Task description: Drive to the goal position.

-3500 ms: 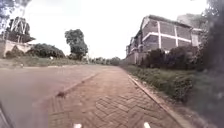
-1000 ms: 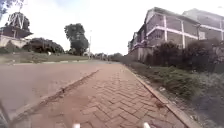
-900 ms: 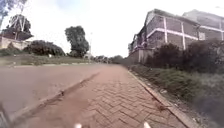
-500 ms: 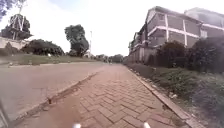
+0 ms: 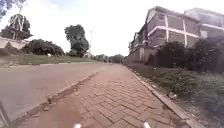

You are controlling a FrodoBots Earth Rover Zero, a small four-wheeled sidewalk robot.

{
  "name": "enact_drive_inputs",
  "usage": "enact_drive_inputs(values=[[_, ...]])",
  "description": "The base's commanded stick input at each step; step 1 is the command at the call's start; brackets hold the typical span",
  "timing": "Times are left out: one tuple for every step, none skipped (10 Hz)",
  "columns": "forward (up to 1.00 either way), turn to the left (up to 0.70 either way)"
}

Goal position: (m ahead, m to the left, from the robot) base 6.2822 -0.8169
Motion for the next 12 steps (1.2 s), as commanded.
enact_drive_inputs(values=[[0.50,0.00],[0.50,0.00],[0.50,-0.02],[0.50,-0.04],[0.50,-0.50],[0.50,-0.50],[0.50,-0.10],[0.50,-0.02],[0.50,0.00],[0.50,0.00],[0.50,0.00],[0.50,0.00]])
